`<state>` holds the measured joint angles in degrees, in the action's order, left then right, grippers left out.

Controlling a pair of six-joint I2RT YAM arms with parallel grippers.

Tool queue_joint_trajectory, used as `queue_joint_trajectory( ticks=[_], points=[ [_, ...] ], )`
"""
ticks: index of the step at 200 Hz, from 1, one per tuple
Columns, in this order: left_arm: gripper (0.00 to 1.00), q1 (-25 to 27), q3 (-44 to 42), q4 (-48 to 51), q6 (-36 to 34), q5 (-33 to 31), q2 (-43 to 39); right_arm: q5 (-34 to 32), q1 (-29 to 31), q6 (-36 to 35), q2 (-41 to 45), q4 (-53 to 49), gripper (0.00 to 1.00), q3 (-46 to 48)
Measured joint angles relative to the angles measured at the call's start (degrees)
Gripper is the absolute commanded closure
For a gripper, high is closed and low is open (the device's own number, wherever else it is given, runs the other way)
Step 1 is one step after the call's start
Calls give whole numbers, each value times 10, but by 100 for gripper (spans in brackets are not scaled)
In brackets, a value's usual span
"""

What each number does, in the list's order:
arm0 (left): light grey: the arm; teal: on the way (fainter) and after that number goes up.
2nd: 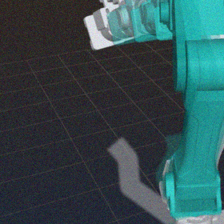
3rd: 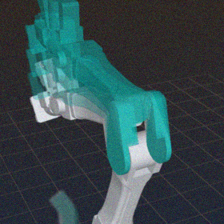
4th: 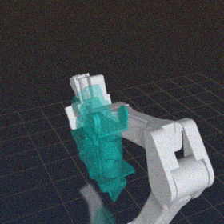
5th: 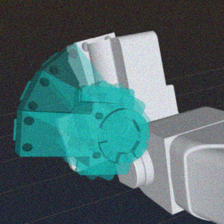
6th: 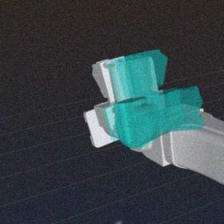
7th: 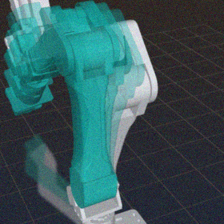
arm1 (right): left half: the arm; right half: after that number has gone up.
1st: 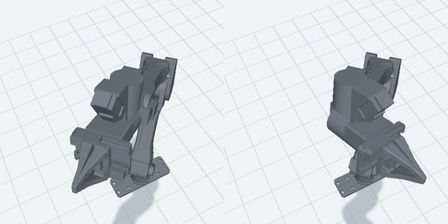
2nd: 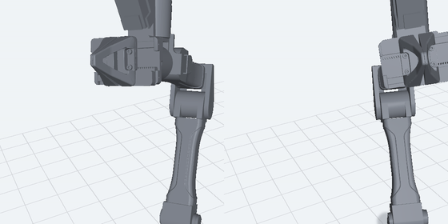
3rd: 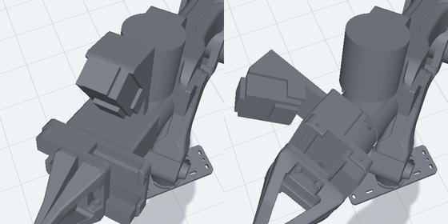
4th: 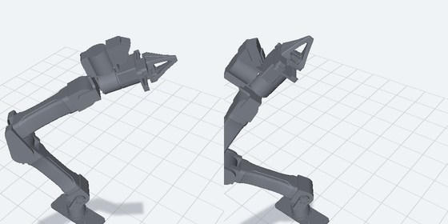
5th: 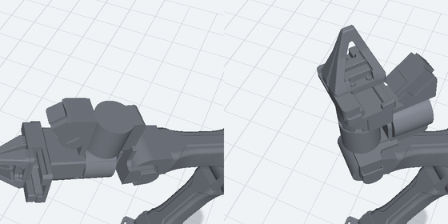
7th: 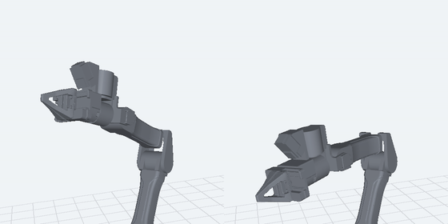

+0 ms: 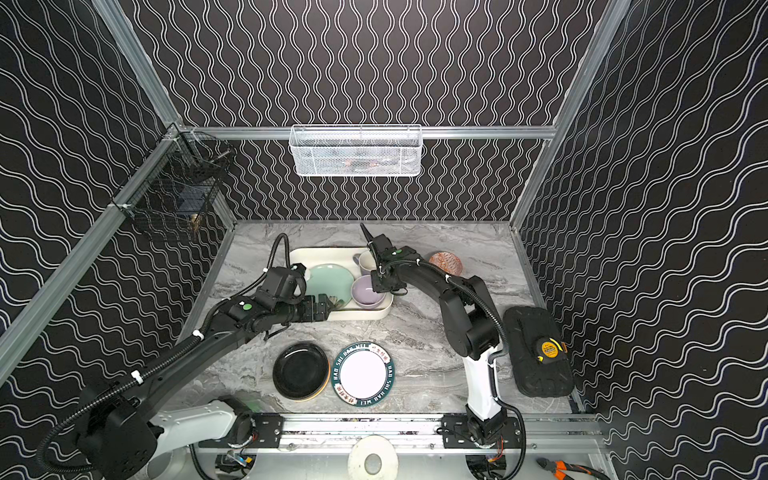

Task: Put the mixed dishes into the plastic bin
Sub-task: 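Open the right gripper and lift it out of the lilac bowl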

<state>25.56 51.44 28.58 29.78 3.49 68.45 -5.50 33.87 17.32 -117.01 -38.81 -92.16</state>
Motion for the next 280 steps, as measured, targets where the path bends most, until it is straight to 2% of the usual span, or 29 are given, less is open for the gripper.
queue_joint_trajectory(
  ticks=[56, 81, 162, 219, 280],
  points=[
    [1, -2, 0, -3, 0, 5, 4, -18, 2, 0, 56, -10, 73, 3],
    [1, -3, 0, -3, 0, 5, 3, -23, 25, 0, 66, -10, 72, 0],
    [1, -4, 0, 10, -2, -13, -34, -3, 110, -4, -51, -22, 73, -131],
    [1, -6, -2, 23, -9, -27, -52, 0, 113, -4, -90, -37, 73, -143],
    [1, -9, -7, 23, -12, -26, -48, -15, 103, -5, -84, -37, 73, -124]
  ],
)
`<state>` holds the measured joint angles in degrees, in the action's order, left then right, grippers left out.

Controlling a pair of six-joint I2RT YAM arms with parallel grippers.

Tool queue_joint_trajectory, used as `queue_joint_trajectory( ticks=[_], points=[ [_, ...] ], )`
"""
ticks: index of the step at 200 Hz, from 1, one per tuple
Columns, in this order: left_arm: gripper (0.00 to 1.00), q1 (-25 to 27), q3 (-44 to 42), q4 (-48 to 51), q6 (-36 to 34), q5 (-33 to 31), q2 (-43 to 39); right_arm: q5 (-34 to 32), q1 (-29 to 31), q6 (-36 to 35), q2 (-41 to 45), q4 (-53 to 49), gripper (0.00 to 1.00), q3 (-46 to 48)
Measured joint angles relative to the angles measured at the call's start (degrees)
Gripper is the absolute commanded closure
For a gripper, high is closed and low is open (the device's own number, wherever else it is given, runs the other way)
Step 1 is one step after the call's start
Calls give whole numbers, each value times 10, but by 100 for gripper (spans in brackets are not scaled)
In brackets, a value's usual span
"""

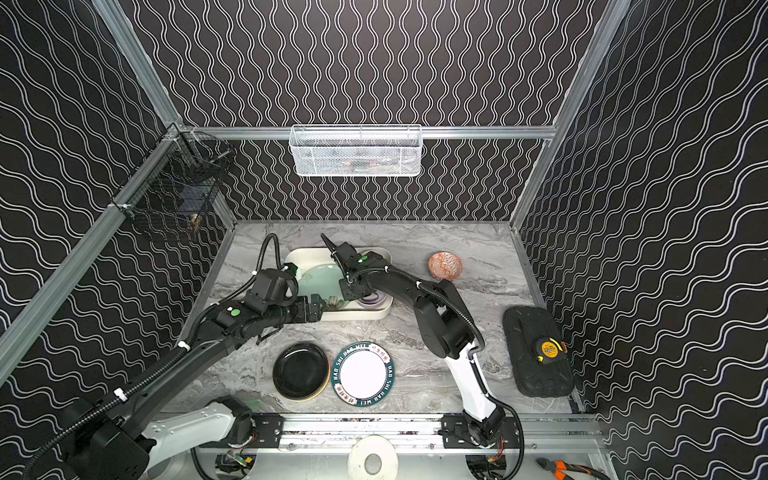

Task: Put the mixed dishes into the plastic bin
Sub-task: 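Open the right gripper and lift it out of the lilac bowl, then move the right gripper toward the robot to the green-rimmed white plate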

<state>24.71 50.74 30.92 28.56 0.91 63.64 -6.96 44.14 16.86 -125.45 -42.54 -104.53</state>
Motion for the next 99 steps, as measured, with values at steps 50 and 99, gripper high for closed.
queue_joint_trajectory(
  ticks=[50, 99],
  points=[
    [1, 0, -8, -1, 0, 9, 1, -2, -2, -10, 84, 6, 58, 48],
    [1, 0, -32, -7, 14, 40, 3, -4, -4, 7, 306, 35, 57, 221]
  ],
)
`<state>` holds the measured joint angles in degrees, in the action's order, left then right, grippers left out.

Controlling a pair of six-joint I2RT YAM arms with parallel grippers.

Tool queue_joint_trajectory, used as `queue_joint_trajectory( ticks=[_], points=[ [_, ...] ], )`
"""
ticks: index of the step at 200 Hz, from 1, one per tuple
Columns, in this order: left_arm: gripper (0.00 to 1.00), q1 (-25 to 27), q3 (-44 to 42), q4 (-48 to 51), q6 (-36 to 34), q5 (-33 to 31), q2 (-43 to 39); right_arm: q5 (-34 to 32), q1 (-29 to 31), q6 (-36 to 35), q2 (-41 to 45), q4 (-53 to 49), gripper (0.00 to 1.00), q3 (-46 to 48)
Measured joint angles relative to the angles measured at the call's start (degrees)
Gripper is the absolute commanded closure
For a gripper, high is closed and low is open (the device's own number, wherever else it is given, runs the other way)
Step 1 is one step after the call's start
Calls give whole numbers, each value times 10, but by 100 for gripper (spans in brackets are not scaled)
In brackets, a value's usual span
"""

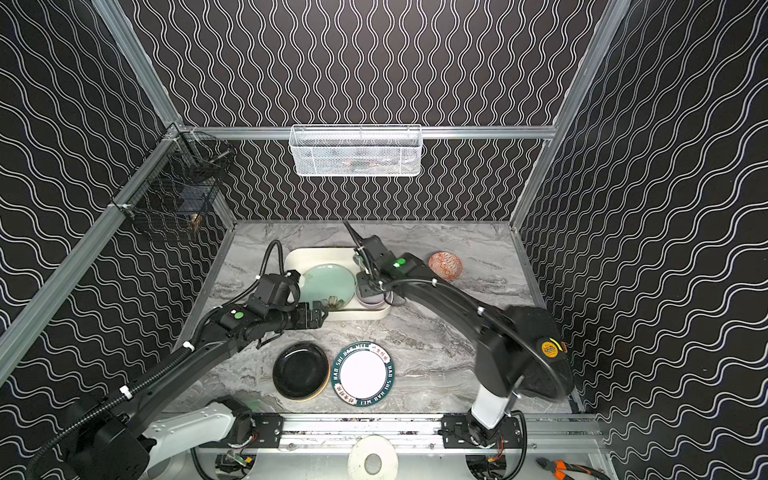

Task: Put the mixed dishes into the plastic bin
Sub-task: 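Move the right gripper toward the robot to the green-rimmed white plate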

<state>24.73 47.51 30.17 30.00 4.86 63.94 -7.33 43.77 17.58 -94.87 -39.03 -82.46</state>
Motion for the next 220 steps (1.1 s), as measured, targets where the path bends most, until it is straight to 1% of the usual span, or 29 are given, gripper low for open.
queue_joint_trajectory(
  ticks=[26, 50, 68, 89, 121, 159, 197, 220],
  points=[
    [1, 10, -5, -6, 3, 11, 5, 35, -1, 44, 120, 17, 55, 170],
    [1, 37, -5, -10, 7, 10, 14, 70, 0, 94, 226, 29, 53, 315],
    [1, 68, 2, -10, 14, 2, 32, 98, 0, 133, 282, 45, 53, 398],
    [2, 101, 8, -10, 16, -15, 54, 134, 0, 173, 329, 79, 53, 470],
    [2, 132, 9, -12, 25, -37, 80, 180, 1, 217, 366, 127, 55, 532],
    [3, 153, 3, -18, 33, -58, 106, 220, 4, 248, 389, 178, 58, 584],
    [5, 164, 0, -24, 35, -66, 130, 248, 7, 262, 387, 214, 59, 615],
    [8, 170, 0, -29, 36, -67, 144, 261, 9, 268, 373, 240, 61, 626]
  ],
)
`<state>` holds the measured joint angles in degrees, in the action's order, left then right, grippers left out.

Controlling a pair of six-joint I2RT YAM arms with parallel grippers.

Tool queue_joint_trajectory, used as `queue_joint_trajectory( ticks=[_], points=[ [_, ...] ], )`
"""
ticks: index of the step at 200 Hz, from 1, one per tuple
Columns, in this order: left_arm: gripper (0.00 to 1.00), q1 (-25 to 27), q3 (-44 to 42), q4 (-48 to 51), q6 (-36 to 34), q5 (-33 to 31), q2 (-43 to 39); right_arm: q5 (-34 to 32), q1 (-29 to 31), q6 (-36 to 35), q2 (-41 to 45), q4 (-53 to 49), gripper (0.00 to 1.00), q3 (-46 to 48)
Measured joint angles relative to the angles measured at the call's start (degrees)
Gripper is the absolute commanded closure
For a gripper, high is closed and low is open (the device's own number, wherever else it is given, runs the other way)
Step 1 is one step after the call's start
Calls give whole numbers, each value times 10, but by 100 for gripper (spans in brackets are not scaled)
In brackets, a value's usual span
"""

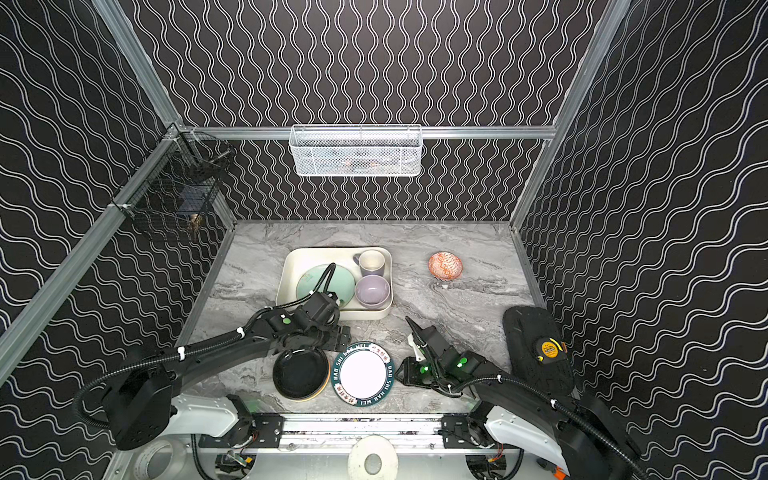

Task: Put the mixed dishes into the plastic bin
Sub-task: 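Close the right gripper on the green-rimmed plate's edge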

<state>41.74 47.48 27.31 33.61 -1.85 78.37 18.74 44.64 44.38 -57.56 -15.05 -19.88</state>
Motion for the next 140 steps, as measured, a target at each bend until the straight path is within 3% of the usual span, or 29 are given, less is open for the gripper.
queue_joint_trajectory(
  ticks=[60, 140],
  points=[
    [13, 9, -21, -16, 12, -3, 5, 22, 6, 6, -50, 63, 61, 11],
    [30, 27, -41, -38, 25, 2, 26, 46, 7, 21, -106, 153, 65, 16]
  ],
)
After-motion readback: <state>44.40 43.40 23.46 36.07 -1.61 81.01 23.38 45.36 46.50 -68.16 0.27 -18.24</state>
